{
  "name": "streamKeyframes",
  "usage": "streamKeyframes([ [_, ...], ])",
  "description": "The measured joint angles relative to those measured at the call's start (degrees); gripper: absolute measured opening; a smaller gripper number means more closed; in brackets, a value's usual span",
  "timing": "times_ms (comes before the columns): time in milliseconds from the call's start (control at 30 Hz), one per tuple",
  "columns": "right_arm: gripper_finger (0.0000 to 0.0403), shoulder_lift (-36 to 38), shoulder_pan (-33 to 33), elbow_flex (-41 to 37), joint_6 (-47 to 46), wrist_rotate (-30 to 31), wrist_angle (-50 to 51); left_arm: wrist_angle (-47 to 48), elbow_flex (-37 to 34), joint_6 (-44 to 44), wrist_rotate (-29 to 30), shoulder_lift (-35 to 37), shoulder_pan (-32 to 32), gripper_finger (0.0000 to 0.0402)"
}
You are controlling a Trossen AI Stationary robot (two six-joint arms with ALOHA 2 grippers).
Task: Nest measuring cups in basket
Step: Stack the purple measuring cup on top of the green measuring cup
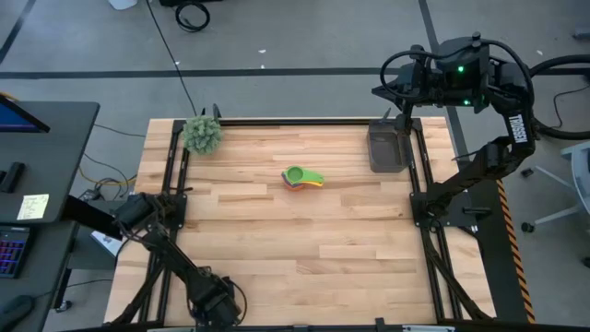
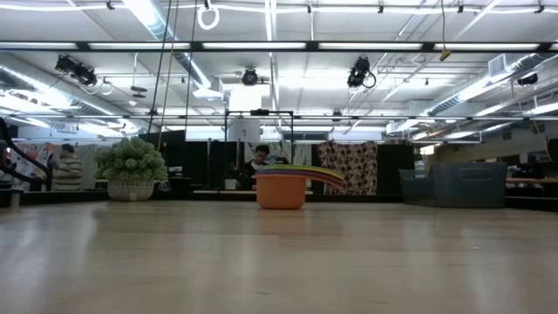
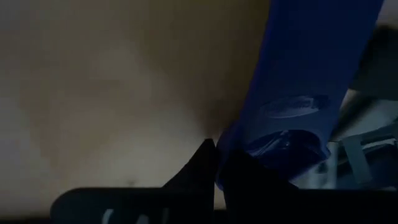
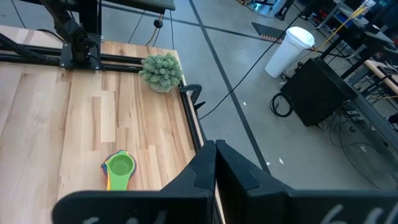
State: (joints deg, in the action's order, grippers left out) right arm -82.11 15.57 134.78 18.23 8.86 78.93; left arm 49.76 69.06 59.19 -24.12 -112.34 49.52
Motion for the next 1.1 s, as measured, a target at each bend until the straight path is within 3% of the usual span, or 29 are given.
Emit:
streamKeyframes([
  [133, 0.0010, 0.00, 0.01, 0.00, 0.01, 0.00, -0.01, 6.43, -0.16, -4.08, 0.79, 0.33, -3.24, 0.0014],
  [533, 0.0013, 0.00, -0.01, 0.00, 0.01, 0.02, -1.29, 18.10, -0.24, -36.42, 3.95, 0.48, -22.04, 0.0014],
  [833, 0.0010, 0.00, -0.01, 0.00, -0.01, 0.02, -1.30, 21.93, 0.20, -56.19, -2.86, 0.59, -39.65, 0.0014],
  [967, 0.0011, 0.00, -0.01, 0.00, -0.01, 0.02, -1.28, 27.07, 3.49, -61.56, -3.78, 0.59, -46.99, 0.0014],
  [1100, 0.0011, 0.00, 0.01, 0.00, 0.00, 0.02, -1.28, 33.50, 11.26, -68.65, 0.30, 0.59, -52.72, 0.0014],
])
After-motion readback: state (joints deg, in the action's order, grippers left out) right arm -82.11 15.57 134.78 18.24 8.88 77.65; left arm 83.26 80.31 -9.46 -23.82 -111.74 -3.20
